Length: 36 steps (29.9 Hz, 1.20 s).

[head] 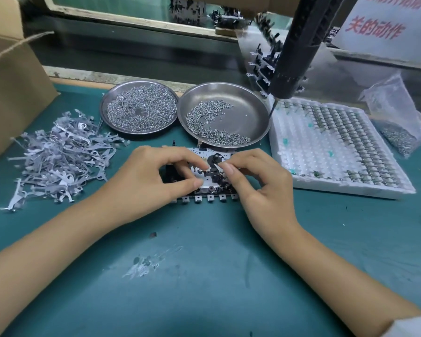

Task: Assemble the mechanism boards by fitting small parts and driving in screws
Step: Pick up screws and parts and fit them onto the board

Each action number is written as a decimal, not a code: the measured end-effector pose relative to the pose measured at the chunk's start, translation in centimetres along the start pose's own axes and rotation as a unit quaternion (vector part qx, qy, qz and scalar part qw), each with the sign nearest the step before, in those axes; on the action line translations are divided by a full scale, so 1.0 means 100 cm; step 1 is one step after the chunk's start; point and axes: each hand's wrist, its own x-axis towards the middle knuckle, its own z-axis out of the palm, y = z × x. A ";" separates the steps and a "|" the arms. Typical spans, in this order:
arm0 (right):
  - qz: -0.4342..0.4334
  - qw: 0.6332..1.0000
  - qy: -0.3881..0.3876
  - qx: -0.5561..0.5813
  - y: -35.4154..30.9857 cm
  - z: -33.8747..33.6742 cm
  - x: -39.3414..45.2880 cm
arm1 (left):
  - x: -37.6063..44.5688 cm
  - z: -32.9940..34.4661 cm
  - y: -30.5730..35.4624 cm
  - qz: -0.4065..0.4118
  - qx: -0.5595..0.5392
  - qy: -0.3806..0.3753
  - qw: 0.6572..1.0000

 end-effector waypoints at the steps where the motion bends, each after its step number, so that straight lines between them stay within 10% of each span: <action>1: 0.008 1.000 0.000 0.006 0.000 0.000 0.000 | 0.000 0.000 0.000 0.006 0.007 -0.002 1.000; 12: 0.006 1.000 0.016 0.016 -0.001 0.002 0.001 | 0.000 -0.003 0.001 -0.010 -0.014 -0.017 1.000; 20: 0.005 0.999 0.016 0.036 0.002 0.003 0.001 | 0.034 -0.026 -0.016 0.000 0.208 0.227 0.951; 26: 0.011 0.999 0.020 0.033 0.003 0.002 0.002 | 0.073 -0.043 -0.038 -0.170 0.327 0.115 0.922; 36: 0.007 0.999 0.020 0.035 0.003 0.002 0.004 | 0.064 -0.036 -0.037 -0.080 0.362 0.261 0.891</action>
